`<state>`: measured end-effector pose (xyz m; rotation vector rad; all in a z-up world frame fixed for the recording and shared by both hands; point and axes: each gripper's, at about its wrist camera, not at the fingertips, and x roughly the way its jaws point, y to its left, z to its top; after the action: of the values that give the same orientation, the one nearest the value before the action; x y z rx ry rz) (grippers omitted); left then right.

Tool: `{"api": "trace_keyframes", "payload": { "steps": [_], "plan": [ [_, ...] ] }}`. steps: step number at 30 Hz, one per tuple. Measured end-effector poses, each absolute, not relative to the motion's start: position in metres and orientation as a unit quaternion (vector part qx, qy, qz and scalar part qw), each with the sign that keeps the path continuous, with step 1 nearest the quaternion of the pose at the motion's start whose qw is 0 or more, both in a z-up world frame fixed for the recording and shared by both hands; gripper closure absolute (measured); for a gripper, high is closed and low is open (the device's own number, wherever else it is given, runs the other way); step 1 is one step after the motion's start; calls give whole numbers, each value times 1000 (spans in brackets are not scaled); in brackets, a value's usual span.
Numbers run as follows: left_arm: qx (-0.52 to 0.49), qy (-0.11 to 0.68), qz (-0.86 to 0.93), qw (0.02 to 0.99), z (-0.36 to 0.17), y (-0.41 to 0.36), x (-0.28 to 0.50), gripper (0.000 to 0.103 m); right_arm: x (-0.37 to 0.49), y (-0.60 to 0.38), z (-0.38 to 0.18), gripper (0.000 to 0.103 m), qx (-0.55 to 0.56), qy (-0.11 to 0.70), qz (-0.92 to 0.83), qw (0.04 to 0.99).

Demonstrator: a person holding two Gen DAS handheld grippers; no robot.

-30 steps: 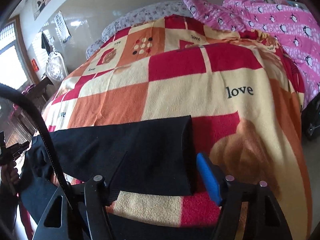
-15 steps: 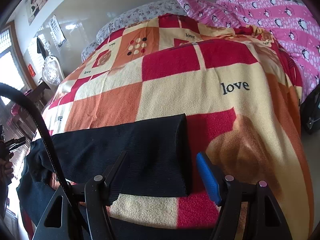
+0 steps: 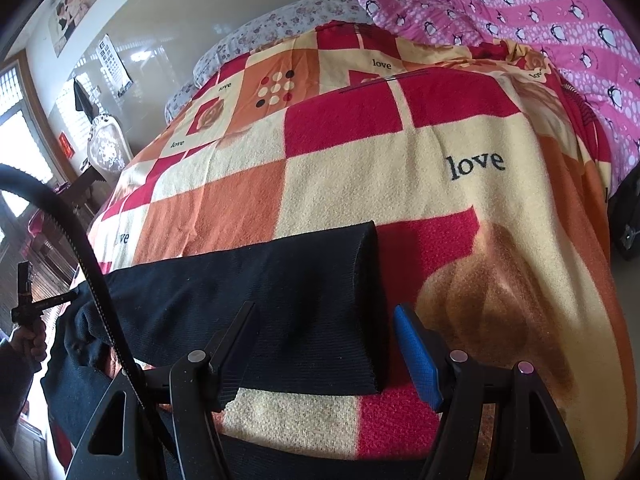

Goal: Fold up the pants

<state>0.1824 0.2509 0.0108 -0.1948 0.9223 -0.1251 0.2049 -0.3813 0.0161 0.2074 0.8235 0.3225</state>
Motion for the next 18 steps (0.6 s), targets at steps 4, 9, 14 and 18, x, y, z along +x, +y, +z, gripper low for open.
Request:
{"api": "trace_keyframes", "payload": {
  "steps": [4,9,14,18],
  "plan": [
    [-114,428,-69,894,9,254,182,59,206,-380,15,36,100,401,154,897],
    [-104,426,-59,897,13,251,179,84,206,-380,14,36,101,403,151,897],
    [-72,403,-43,911,28,235,166,93,205,-382,15,36,103,400,149,898],
    [-78,365,-20,927,56,225,152,93,204,-385,16,36,109,395,145,901]
  ]
}}
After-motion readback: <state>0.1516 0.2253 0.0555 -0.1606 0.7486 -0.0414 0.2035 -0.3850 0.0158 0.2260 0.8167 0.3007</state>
